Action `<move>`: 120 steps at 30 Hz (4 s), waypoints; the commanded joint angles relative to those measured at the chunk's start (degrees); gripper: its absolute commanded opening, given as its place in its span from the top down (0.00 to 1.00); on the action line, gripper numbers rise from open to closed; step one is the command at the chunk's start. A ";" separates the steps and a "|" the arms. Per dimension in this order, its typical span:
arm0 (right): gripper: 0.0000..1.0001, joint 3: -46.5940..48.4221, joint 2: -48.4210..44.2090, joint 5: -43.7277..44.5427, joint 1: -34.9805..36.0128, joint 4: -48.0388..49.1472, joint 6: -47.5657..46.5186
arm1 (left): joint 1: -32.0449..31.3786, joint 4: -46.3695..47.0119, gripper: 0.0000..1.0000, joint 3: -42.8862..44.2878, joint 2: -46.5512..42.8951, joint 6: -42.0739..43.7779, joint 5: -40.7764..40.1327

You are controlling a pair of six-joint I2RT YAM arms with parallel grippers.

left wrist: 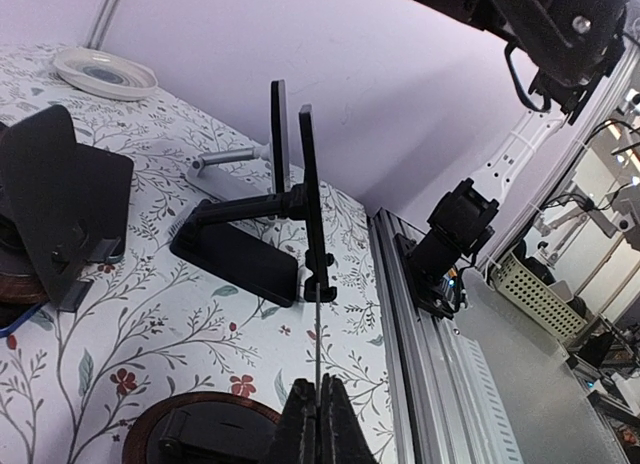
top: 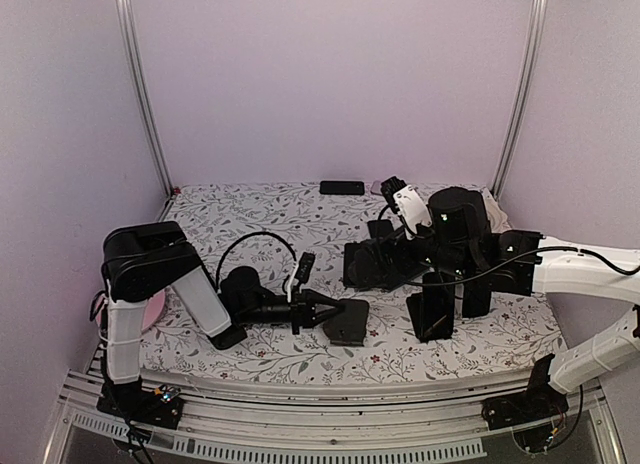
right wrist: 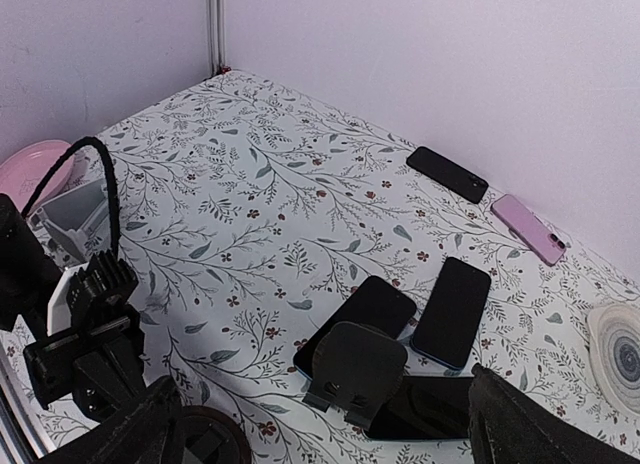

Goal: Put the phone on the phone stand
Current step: Place the phone stand at the center of the board, then move the phone stand to the center of the board.

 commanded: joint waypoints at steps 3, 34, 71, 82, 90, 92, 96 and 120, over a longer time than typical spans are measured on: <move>0.01 -0.45 -0.02 -1.38 -0.44 1.25 0.70 | 1.79 2.49 1.00 3.33 2.06 0.29 2.25; 0.01 -2.14 -2.46 -3.22 -0.46 2.00 2.49 | 3.30 -3.64 0.03 -3.18 -6.44 2.95 -4.83; 0.01 -7.31 -12.18 -12.42 -1.53 10.91 10.32 | 3.86 -62.83 0.03 -6.55 -46.43 10.96 -42.44; 0.01 -6.53 -13.17 -14.67 -1.49 9.57 11.22 | 4.24 -77.33 0.03 5.74 -33.54 12.53 -45.04; 0.01 -6.82 -14.31 -15.29 -1.47 9.26 11.10 | 1.99 -82.01 0.04 12.43 -24.93 13.44 -46.53; 0.01 -6.92 -14.38 -15.55 -1.51 9.42 11.15 | 1.19 -83.95 0.03 14.25 -22.71 13.71 -47.64; 0.01 -6.92 -14.34 -16.09 -1.47 9.60 11.22 | -0.37 -86.86 0.03 16.95 -18.64 13.81 -49.06; 0.01 -7.90 -14.61 -17.72 -1.54 9.72 12.96 | -11.99 -93.14 0.03 20.00 -14.51 4.13 -50.39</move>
